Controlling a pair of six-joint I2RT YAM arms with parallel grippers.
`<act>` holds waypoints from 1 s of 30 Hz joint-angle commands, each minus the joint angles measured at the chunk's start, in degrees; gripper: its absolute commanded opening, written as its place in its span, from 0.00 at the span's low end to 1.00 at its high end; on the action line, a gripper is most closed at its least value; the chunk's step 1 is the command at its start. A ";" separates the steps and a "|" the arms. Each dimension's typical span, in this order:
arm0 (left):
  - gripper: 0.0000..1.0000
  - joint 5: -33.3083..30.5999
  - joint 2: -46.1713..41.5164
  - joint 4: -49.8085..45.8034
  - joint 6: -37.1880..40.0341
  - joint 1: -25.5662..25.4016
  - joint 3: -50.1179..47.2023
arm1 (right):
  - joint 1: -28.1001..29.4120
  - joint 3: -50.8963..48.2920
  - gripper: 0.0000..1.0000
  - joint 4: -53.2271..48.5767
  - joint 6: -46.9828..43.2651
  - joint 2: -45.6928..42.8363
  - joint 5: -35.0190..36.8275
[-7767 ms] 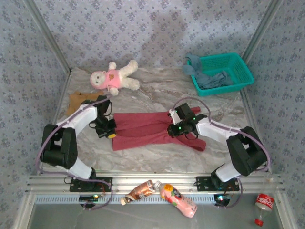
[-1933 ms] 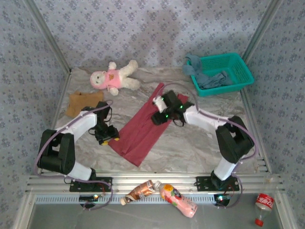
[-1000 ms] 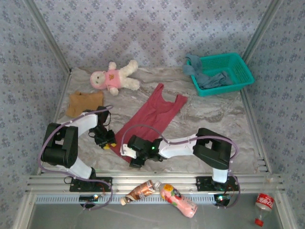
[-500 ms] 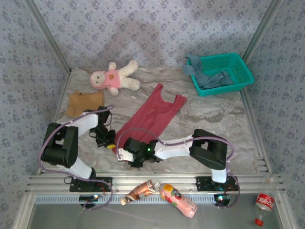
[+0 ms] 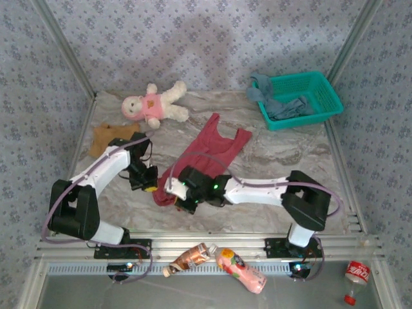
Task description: Fold and stack the tank tops
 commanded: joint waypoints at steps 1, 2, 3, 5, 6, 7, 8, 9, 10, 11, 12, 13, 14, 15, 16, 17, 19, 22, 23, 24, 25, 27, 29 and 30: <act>0.00 1.41 3.22 -4.68 0.63 -2.38 7.73 | -4.70 -1.31 0.02 -3.73 3.19 -3.73 -8.26; 0.00 1.56 4.64 -4.43 0.56 -3.00 10.23 | -6.55 -2.14 0.02 -4.10 3.26 -4.63 -9.61; 0.00 1.72 6.11 -3.89 0.46 -3.45 12.45 | -8.68 -3.26 0.02 -3.75 3.51 -5.52 -10.60; 0.00 1.90 9.04 -2.84 0.41 -4.11 16.40 | -12.40 -4.64 0.02 -3.35 3.52 -6.72 -12.85; 0.00 2.02 10.87 -2.36 0.54 -4.38 18.73 | -14.06 -4.70 0.02 -3.87 2.78 -7.00 -13.77; 0.00 2.18 12.68 -2.33 0.88 -4.65 20.81 | -15.39 -4.40 0.02 -4.80 1.27 -6.99 -14.08; 0.00 2.54 14.67 -2.54 1.42 -5.04 23.71 | -16.69 -3.67 0.02 -6.82 -0.94 -6.86 -14.10; 0.00 2.49 16.69 -2.72 1.92 -5.53 26.38 | -17.94 -2.70 0.02 -9.08 -3.03 -6.43 -14.45; 0.00 2.46 18.23 -2.62 2.24 -5.93 28.28 | -19.15 -1.84 0.02 -10.45 -4.43 -6.04 -14.62; 0.00 2.41 19.75 -2.25 2.55 -6.20 30.25 | -20.71 -1.15 0.02 -11.46 -5.61 -5.60 -14.69; 0.00 2.24 21.46 -1.78 2.82 -6.33 32.10 | -21.93 -0.67 0.02 -12.04 -6.51 -5.24 -14.71; 0.00 2.15 22.91 -1.36 2.99 -6.30 33.52 | -22.99 -0.34 0.02 -12.34 -7.21 -4.79 -14.64; 0.00 2.10 24.73 -1.07 3.29 -6.34 35.26 | -24.23 -0.05 0.02 -12.56 -7.85 -4.24 -14.70; 0.00 2.27 26.74 -1.16 3.67 -6.34 37.37 | -25.24 0.28 0.02 -12.80 -8.51 -3.61 -14.64; 0.00 2.46 28.53 -1.32 3.85 -6.33 39.19 | -25.86 0.50 0.02 -12.81 -8.95 -3.15 -14.78; 0.00 2.99 30.48 -1.28 4.03 -6.34 40.86 | -26.51 0.79 0.02 -12.87 -9.19 -2.42 -14.92; 0.00 3.54 34.01 -1.69 4.48 -6.41 44.48 | -27.91 1.38 0.02 -12.77 -9.20 -0.69 -15.64; 0.01 3.72 38.29 -1.77 4.80 -6.43 48.71 | -30.15 2.08 0.03 -11.74 -8.23 1.44 -16.04; 0.01 3.85 39.68 -1.96 4.93 -6.39 50.10 | -31.14 2.39 0.03 -11.10 -7.70 2.24 -16.36; 0.02 4.04 40.96 -1.98 4.87 -6.42 51.27 | -32.01 2.62 0.03 -10.45 -7.22 2.96 -16.61; 0.02 4.25 42.00 -1.83 4.85 -6.36 52.11 | -32.52 2.87 0.03 -10.09 -6.89 3.72 -16.68; 0.03 4.89 44.36 -1.49 4.60 -6.52 53.22 | -33.44 3.78 0.04 -9.77 -6.14 5.45 -17.45; 0.05 5.94 46.20 -1.39 4.75 -6.64 56.23 | -34.44 4.79 0.04 -10.22 -5.33 7.03 -18.36; 0.05 6.31 46.98 -1.32 4.85 -6.78 57.04 | -35.09 5.07 0.04 -10.13 -4.75 7.58 -18.88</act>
